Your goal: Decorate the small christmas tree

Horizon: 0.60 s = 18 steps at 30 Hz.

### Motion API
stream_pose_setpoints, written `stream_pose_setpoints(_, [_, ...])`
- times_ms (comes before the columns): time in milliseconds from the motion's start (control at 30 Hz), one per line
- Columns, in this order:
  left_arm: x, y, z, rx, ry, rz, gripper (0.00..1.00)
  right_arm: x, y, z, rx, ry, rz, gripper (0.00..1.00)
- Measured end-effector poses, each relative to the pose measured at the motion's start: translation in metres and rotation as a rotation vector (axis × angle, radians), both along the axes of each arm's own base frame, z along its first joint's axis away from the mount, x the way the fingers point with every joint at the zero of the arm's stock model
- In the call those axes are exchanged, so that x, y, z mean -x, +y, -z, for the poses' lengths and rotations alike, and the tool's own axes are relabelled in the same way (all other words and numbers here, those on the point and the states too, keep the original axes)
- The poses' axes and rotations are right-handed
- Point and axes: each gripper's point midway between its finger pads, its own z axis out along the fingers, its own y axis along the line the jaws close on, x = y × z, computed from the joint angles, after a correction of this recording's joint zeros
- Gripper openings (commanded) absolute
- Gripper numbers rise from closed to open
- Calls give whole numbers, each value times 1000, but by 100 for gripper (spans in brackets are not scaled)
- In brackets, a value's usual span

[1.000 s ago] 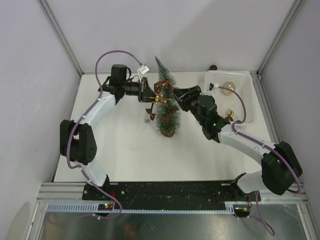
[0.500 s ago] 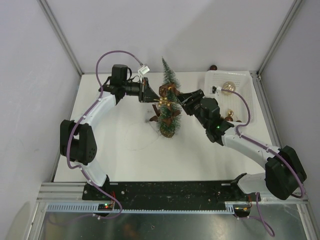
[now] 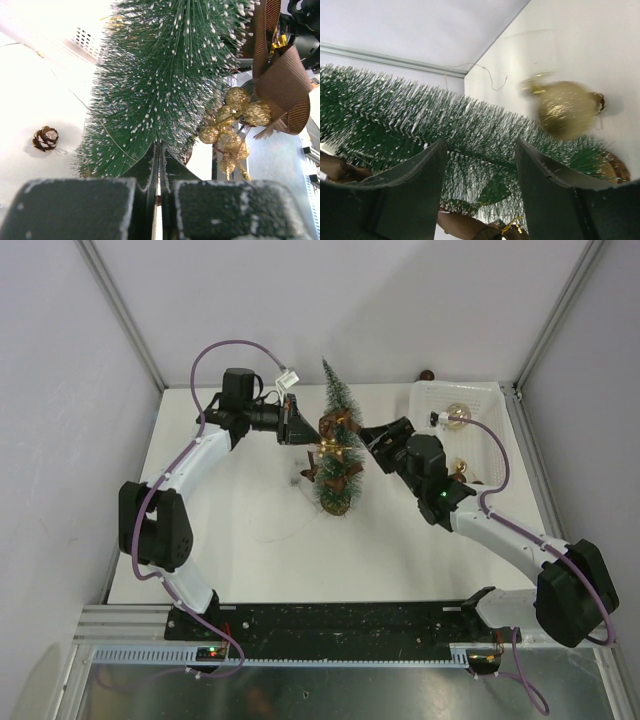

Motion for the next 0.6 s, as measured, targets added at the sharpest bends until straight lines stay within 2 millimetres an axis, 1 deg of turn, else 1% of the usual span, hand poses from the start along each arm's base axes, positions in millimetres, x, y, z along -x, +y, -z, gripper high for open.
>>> stream_pose_setpoints(267, [-1,0,0,-3,-1,-4,0,-2,-8,9,32,23,4,62])
stream_pose_setpoints(433, [-1,0,0,-3,-1,-5,2,2,-12,11,57,31,3,63])
stream_pose_setpoints(467, [-1,0,0,-3,-1,-5,4,3,-13,10,59,31,4,63])
stream_pose_setpoints(500, [-1,0,0,-3,-1,-5,10,5,-14,8,65,26,4,68])
stream_pose_setpoints(533, [-1,2,0,-3,-1,-9,19,6,-16,6,73,21,5,75])
stream_pose_setpoints(567, [-2,3,-1,-2,-1,-13,26,8,-19,4,79,15,8,79])
stream_pose_setpoints(600, [-3,5,-3,0,0,-19,37,10,-23,2,88,9,13,83])
